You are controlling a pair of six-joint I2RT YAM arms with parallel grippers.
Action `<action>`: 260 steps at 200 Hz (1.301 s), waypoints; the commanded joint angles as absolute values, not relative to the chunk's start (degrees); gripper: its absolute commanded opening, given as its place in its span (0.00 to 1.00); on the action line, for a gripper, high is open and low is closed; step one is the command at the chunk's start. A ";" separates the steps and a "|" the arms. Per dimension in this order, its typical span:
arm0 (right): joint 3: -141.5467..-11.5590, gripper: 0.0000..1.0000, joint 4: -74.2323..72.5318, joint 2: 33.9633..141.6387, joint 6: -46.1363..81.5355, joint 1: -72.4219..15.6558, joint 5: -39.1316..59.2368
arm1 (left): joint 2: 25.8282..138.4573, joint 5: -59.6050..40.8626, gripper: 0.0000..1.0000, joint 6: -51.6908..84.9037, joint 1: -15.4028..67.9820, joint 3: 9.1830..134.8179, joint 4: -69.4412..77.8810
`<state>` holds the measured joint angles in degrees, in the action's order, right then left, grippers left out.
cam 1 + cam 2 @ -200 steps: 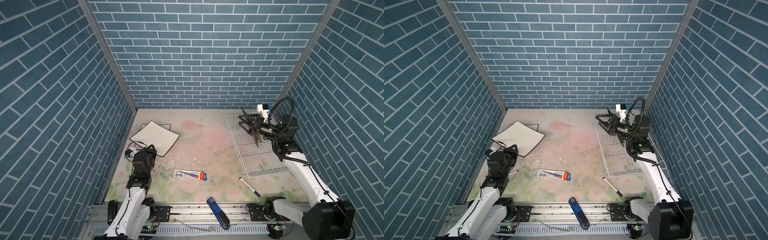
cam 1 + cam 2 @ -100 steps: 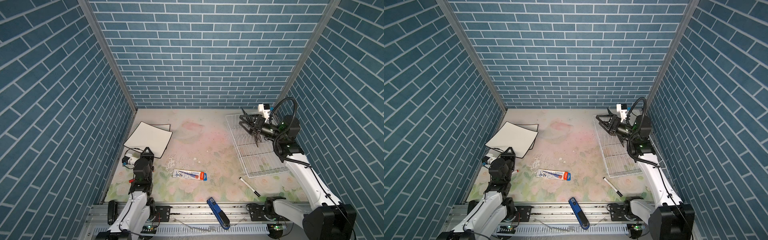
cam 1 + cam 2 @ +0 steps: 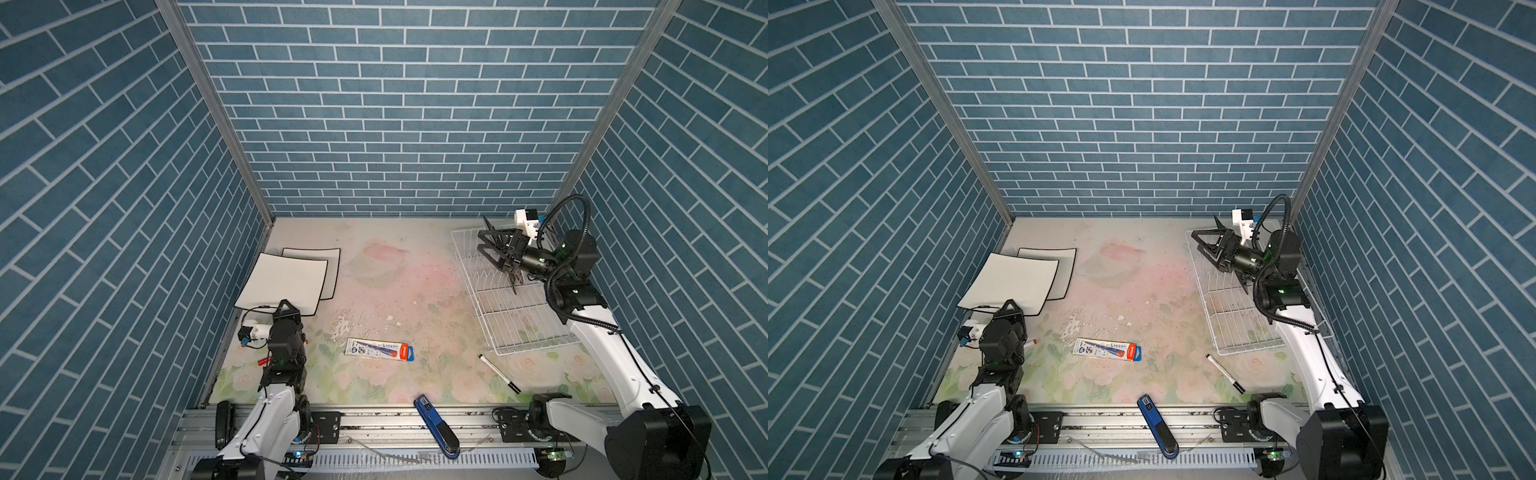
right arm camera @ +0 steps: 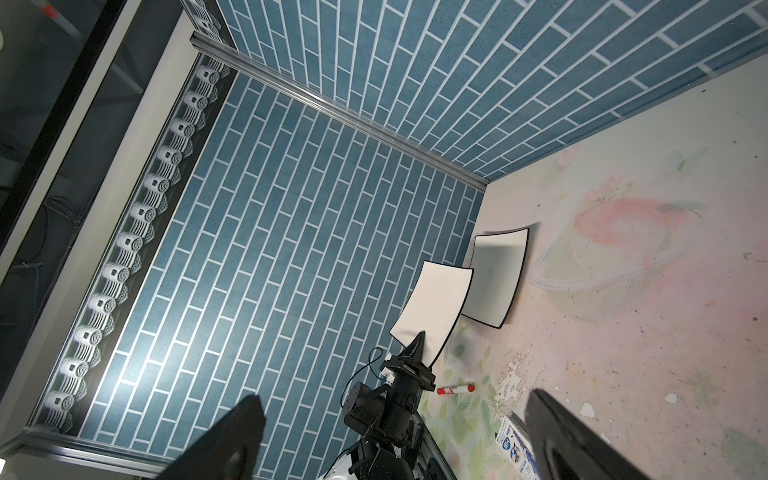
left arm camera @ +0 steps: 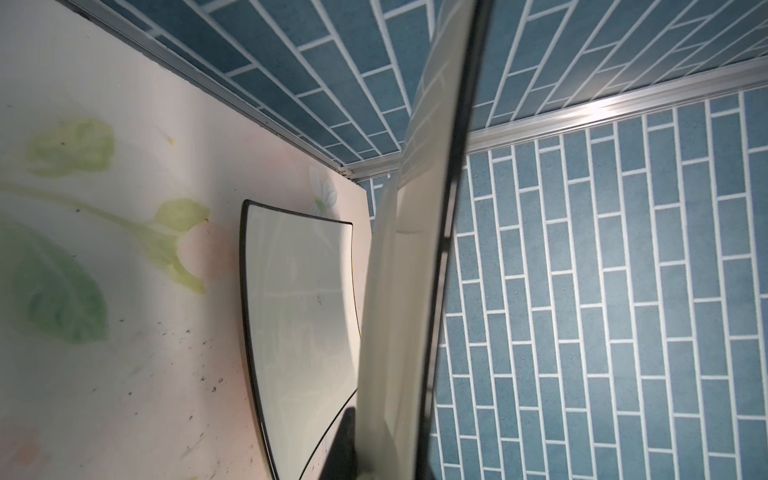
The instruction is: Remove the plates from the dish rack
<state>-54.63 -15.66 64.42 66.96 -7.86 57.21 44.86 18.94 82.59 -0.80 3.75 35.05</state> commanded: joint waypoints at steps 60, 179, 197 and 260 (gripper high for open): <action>-53.65 0.99 -17.27 64.60 66.01 -7.82 56.54 | 56.08 19.57 0.00 86.41 -1.32 6.71 58.57; -53.17 0.98 -18.64 66.93 65.83 -8.00 56.95 | 79.27 13.90 0.00 87.09 -2.20 10.08 80.62; -52.91 0.98 -18.57 66.88 65.76 -8.00 56.87 | 78.35 13.16 0.00 84.00 -2.20 11.15 80.07; -52.74 0.98 -18.51 67.02 65.68 -8.00 57.00 | 74.34 14.22 0.00 82.70 -2.24 12.11 71.83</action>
